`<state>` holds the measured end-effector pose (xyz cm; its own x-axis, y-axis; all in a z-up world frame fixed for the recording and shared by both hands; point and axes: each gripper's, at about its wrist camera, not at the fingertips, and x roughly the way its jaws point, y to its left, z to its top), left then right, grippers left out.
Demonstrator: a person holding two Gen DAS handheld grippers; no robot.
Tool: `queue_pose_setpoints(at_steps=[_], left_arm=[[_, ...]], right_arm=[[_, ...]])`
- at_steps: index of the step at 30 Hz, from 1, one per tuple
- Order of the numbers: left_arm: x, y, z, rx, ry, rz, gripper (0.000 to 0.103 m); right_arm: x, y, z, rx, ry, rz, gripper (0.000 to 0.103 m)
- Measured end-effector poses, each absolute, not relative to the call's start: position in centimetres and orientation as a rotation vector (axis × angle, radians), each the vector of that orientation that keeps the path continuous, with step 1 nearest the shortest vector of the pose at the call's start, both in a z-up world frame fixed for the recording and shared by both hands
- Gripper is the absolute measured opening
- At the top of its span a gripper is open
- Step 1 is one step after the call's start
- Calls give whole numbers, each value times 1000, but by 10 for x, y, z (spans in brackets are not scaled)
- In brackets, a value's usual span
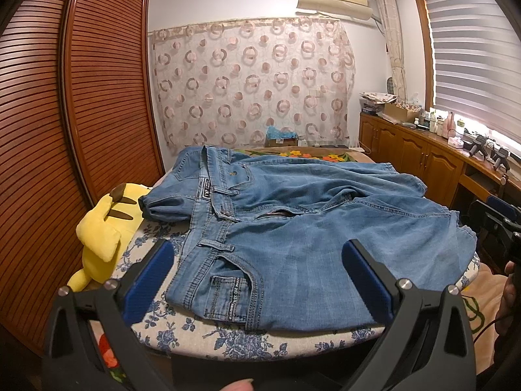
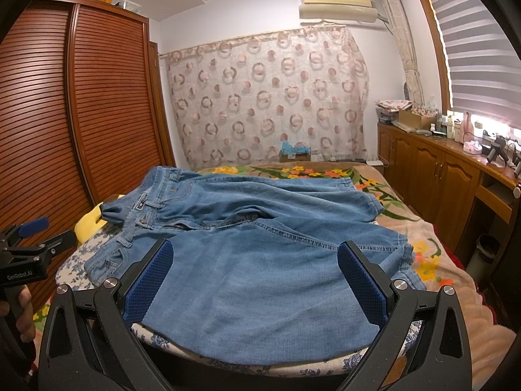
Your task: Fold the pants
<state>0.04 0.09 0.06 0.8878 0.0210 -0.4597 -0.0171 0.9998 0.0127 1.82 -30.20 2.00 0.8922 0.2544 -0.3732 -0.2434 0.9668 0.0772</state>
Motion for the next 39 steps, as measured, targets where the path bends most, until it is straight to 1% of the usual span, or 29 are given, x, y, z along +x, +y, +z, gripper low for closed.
queue_pose_setpoints(at_steps=[24, 39], left_arm=[[1, 2, 1, 11, 479, 19, 103], [28, 17, -24, 6, 574, -2, 103]], right_arm=[[18, -301, 21, 28, 390, 260, 103], [36, -325, 13, -8, 429, 269, 103]])
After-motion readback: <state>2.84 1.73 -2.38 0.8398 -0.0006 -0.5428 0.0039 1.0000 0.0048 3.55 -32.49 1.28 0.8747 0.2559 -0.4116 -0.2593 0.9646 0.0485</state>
